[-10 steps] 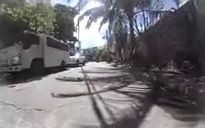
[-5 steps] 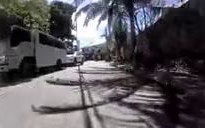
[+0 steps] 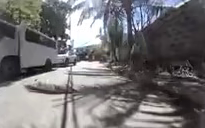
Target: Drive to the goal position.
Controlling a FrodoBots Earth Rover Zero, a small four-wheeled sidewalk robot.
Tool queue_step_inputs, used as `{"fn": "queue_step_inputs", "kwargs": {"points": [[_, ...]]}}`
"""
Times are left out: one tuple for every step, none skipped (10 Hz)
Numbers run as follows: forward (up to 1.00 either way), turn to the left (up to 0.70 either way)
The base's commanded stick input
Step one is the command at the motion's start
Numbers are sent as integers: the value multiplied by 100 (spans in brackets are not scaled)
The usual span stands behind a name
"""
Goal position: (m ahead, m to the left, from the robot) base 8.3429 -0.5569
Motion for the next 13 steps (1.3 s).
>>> {"fn": "queue_step_inputs", "kwargs": {"points": [[100,14],[100,14],[100,15],[100,15],[100,15],[100,15],[100,16],[100,-3],[100,-30],[100,-40],[100,-40],[100,-40],[100,-40]]}}
